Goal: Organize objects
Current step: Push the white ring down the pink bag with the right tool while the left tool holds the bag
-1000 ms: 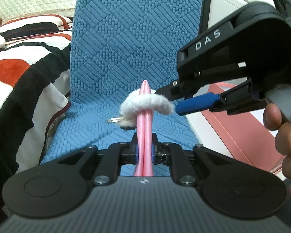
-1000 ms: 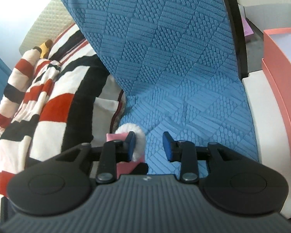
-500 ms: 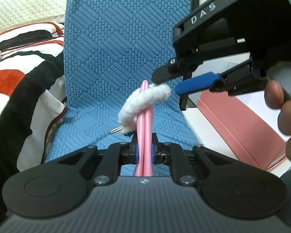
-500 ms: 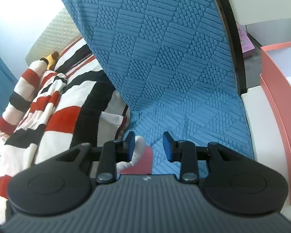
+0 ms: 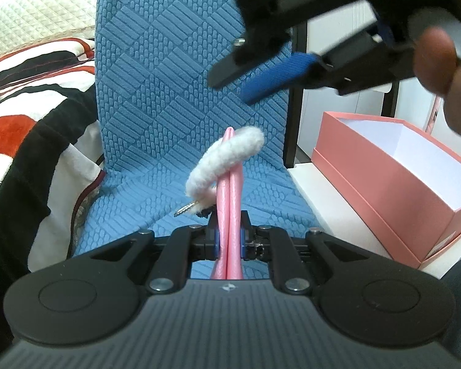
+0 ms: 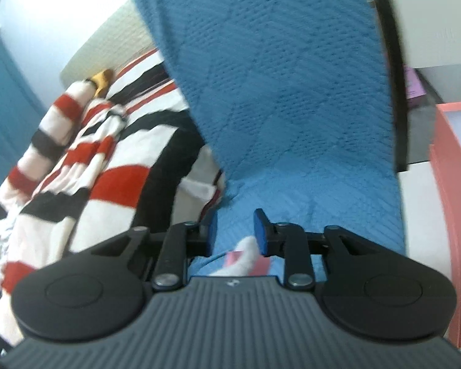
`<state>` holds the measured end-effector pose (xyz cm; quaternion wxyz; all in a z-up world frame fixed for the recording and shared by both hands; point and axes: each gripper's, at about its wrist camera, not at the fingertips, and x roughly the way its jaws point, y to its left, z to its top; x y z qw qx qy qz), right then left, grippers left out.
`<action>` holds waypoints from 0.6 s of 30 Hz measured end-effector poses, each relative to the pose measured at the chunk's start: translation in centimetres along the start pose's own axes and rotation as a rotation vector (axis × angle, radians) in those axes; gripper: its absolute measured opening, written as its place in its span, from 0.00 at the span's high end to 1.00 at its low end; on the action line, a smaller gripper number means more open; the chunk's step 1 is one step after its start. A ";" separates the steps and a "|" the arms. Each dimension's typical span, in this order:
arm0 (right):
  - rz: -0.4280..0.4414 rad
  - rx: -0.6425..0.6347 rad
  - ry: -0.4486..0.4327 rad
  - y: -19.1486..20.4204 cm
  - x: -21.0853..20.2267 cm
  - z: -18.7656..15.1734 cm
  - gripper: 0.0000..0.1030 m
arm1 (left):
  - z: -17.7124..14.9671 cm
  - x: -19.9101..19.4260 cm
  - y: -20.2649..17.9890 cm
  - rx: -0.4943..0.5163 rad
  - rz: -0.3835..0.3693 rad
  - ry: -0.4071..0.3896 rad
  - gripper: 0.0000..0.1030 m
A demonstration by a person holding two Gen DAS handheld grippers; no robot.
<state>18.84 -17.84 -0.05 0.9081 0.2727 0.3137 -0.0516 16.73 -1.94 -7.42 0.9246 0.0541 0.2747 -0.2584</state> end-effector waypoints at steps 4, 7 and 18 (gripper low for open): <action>0.004 -0.007 0.090 0.6 1.4 0.4 0.86 | 0.0 0.1 0.0 0.010 0.001 0.007 0.87; -0.056 -0.033 0.118 0.7 2.1 0.6 0.86 | 0.1 0.0 -0.2 0.019 0.000 0.007 0.87; -0.059 0.071 0.212 -1.3 2.0 0.3 0.86 | 0.2 0.0 -1.4 0.085 0.013 0.008 0.89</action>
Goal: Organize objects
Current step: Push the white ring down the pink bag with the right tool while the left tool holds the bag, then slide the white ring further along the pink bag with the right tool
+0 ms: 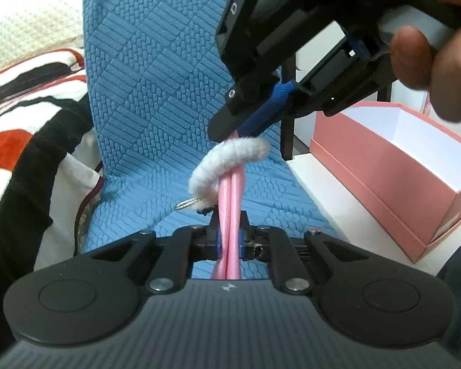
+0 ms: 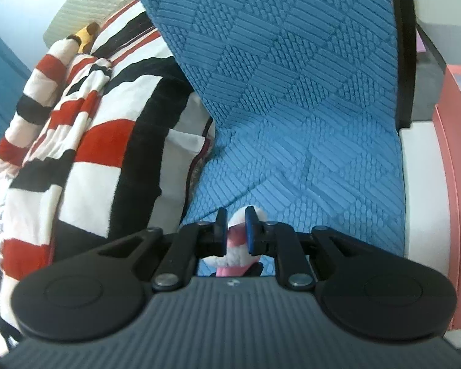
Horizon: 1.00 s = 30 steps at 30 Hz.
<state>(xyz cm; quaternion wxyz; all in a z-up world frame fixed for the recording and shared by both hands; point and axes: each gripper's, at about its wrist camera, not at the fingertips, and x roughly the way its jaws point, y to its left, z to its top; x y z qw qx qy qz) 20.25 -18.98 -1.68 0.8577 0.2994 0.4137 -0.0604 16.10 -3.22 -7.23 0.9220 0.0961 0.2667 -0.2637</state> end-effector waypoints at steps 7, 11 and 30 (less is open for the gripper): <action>0.008 0.120 0.036 -1.4 -0.3 0.7 0.85 | -0.1 -0.7 -1.4 0.119 0.039 -0.044 0.90; -0.007 0.156 0.076 -2.0 0.0 1.1 0.85 | -0.2 -0.9 -1.9 0.165 0.048 -0.048 0.90; -0.056 0.113 0.150 -2.2 1.1 2.5 0.84 | -0.4 -1.7 -3.6 0.315 0.103 -0.126 0.91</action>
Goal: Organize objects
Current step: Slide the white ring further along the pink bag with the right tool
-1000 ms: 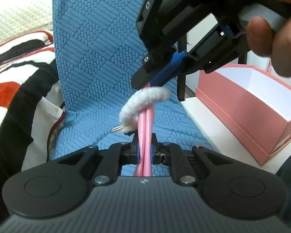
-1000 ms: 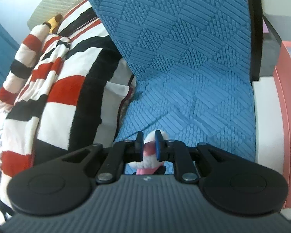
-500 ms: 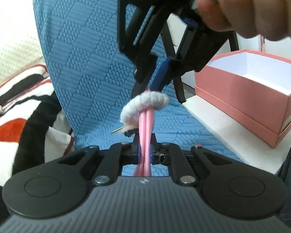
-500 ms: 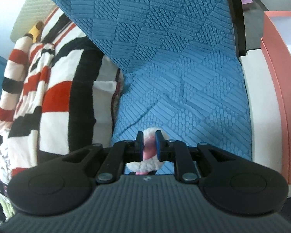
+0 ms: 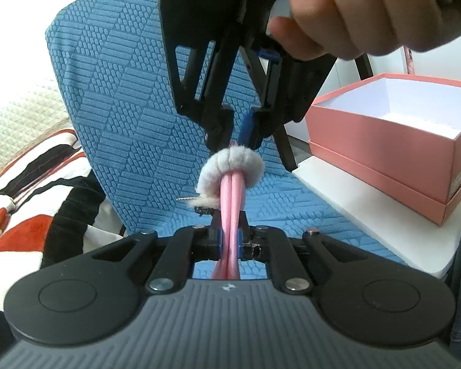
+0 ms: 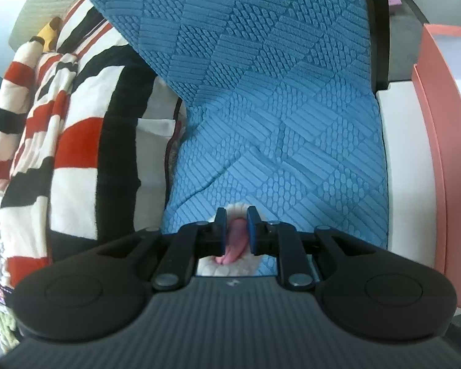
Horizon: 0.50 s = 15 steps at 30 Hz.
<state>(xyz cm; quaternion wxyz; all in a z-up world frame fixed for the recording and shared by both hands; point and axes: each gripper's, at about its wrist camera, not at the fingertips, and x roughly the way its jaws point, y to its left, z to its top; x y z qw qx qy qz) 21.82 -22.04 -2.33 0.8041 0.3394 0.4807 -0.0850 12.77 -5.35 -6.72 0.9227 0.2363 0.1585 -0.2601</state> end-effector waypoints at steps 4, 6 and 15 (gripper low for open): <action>0.010 0.020 0.004 -0.1 0.6 0.1 0.84 | 0.1 -0.1 0.2 0.006 0.007 0.001 0.92; 0.015 0.026 0.008 -0.1 0.8 0.2 0.84 | 0.0 -0.3 0.0 0.015 0.012 -0.004 0.92; 0.020 0.062 0.013 -0.7 2.0 0.5 0.83 | 0.1 -1.1 -0.7 0.073 0.020 -0.063 0.92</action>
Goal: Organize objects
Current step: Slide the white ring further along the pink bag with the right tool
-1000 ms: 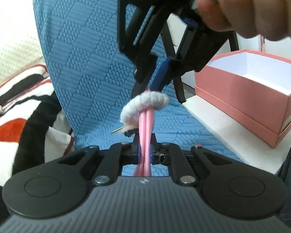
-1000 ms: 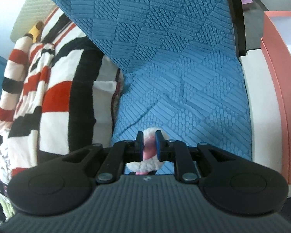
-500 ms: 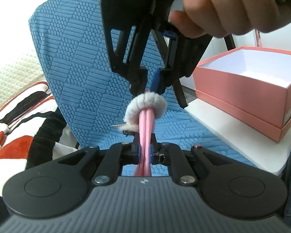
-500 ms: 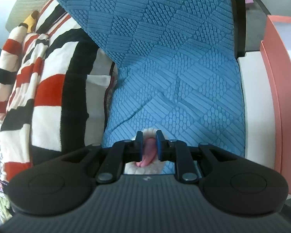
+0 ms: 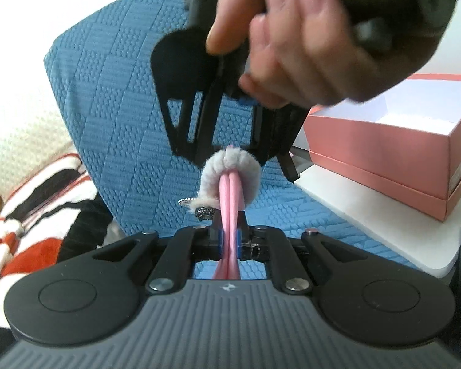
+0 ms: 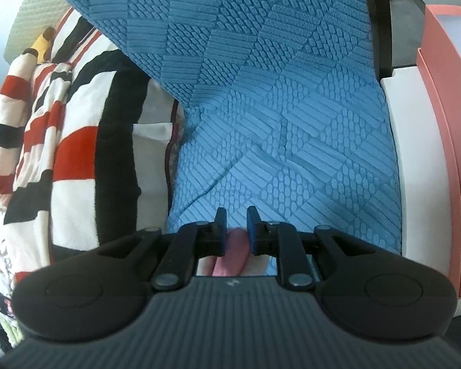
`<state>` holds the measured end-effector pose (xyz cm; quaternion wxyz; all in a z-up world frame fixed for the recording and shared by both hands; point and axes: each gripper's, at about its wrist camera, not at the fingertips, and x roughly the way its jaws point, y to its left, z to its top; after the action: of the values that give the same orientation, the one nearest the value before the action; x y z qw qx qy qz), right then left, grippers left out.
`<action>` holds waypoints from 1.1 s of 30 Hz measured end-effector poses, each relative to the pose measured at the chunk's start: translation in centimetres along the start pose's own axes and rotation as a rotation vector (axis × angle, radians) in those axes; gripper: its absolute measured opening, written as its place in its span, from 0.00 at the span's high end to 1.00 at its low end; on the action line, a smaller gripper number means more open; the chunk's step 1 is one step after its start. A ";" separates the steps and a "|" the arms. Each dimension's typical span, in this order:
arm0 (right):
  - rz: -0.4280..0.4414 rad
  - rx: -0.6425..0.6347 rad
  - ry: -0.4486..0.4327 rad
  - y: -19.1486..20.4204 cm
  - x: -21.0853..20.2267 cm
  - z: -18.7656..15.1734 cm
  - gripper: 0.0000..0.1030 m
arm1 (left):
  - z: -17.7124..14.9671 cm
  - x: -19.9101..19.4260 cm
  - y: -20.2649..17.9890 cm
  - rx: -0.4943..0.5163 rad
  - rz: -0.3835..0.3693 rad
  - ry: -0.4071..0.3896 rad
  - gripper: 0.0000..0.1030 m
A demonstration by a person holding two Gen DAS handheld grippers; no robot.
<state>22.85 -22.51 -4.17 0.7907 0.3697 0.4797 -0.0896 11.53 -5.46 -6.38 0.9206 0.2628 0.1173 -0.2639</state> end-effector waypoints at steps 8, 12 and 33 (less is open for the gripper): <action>0.015 0.060 0.012 -1.0 0.9 0.0 0.81 | -0.1 0.3 0.1 -0.014 -0.015 0.015 0.92; 0.063 0.094 0.001 -1.4 0.3 0.1 0.76 | 0.0 0.3 0.4 -0.038 -0.003 0.017 0.92; 0.100 0.103 -0.005 -0.8 -0.3 -1.8 0.71 | -0.5 0.8 1.0 -0.067 0.023 0.054 0.92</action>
<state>21.01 -21.98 -4.78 0.7753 0.4333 0.4533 -0.0755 12.72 -4.82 -6.66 0.9285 0.2400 0.1480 -0.2418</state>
